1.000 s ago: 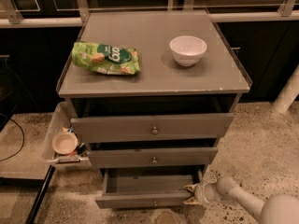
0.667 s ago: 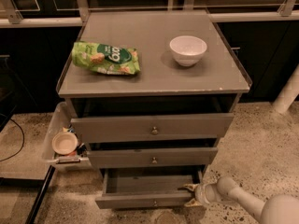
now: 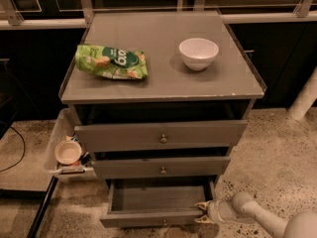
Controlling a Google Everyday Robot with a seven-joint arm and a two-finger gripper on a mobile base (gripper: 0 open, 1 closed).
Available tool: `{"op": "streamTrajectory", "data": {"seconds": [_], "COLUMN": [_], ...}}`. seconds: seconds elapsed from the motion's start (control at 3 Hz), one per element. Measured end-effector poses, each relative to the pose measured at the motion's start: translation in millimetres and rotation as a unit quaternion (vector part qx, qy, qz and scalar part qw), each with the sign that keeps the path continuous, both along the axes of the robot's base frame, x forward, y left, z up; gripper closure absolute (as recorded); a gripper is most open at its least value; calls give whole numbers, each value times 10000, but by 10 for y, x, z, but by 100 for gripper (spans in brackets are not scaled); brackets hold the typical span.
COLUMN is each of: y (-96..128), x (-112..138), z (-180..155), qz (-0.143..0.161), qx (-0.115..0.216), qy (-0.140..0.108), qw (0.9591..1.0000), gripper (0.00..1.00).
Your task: Open bottom drawer
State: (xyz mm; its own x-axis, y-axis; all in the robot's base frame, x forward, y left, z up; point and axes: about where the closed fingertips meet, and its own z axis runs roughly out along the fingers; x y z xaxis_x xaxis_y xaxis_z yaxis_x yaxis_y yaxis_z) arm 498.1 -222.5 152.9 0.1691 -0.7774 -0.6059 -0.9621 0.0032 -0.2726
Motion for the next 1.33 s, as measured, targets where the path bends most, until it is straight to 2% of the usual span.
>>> {"op": "streamTrajectory", "data": {"seconds": [0.33, 0.67, 1.0, 1.33], "y": [-8, -8, -8, -7], "x": [-155, -151, -151, -152], "z": [31, 32, 31, 31], "qz": [151, 151, 151, 151], "qx": [36, 36, 36, 37], "qy": [-14, -14, -14, -14], "qw": [9999, 9999, 9999, 9999], "gripper": [100, 100, 82, 58]}}
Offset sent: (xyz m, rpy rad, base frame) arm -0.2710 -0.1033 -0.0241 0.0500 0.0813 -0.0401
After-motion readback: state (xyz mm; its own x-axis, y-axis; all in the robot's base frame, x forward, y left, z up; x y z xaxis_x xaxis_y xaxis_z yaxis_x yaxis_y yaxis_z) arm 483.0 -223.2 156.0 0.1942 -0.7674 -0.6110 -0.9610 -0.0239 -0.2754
